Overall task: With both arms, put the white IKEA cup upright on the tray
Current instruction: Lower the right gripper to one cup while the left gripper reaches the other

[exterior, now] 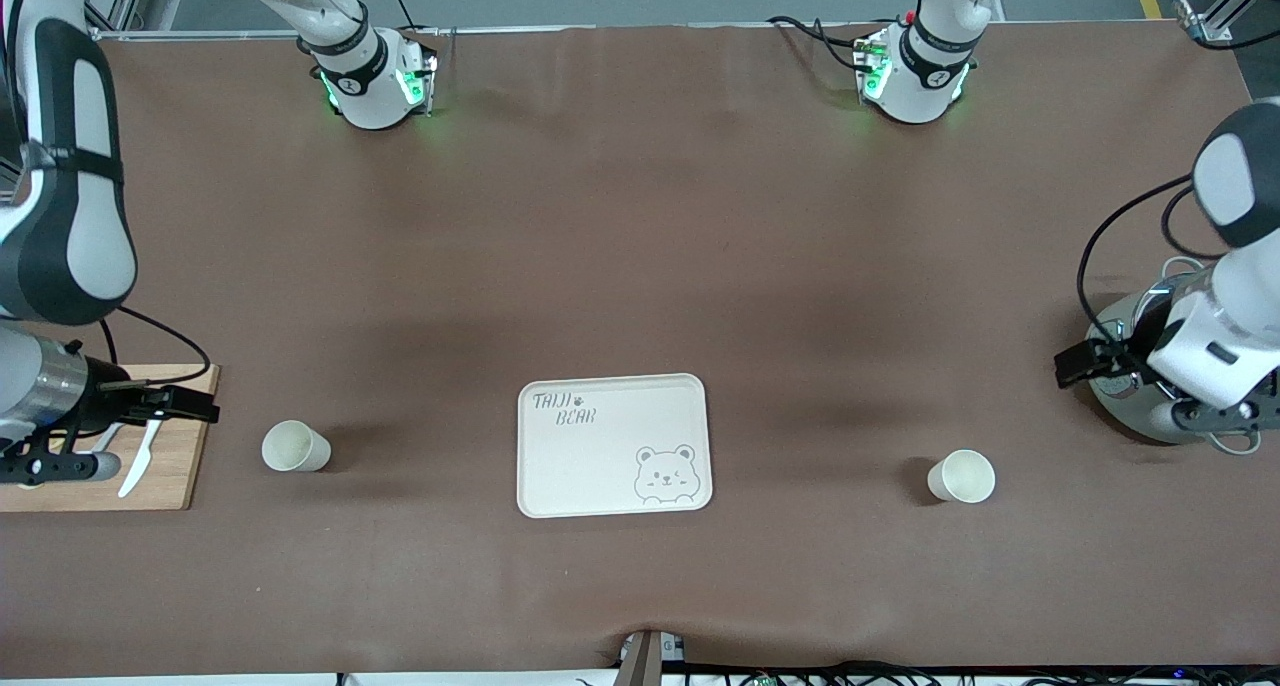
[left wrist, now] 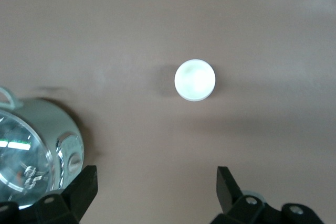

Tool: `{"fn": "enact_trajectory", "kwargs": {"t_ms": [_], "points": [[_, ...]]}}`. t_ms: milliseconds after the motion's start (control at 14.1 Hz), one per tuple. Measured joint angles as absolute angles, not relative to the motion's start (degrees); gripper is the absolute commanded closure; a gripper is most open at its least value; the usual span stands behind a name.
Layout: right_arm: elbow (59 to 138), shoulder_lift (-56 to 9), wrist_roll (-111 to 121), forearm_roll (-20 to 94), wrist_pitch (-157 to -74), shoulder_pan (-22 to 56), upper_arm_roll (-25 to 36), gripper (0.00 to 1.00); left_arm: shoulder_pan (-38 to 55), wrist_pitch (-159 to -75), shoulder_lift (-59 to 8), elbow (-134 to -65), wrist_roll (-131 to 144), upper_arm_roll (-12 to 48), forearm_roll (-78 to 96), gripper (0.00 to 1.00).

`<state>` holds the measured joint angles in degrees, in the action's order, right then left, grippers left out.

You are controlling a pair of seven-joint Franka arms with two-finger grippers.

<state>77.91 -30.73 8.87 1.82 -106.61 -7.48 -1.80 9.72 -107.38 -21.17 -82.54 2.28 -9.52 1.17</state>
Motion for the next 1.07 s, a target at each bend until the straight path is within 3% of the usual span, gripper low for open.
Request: {"fn": "enact_trajectory", "kwargs": {"t_ms": [426, 1065], "points": [[77.9, -38.7, 9.7, 1.8, -111.6, -8.0, -1.8, 0.00, 9.8, -118.6, -30.3, -82.6, 2.3, -9.3, 1.2, 0.00], [78.1, -42.1, 9.7, 1.8, -114.7, -8.0, -1.8, 0.00, 9.5, -128.3, -40.7, -82.6, 2.3, -9.3, 1.2, 0.00]]}}
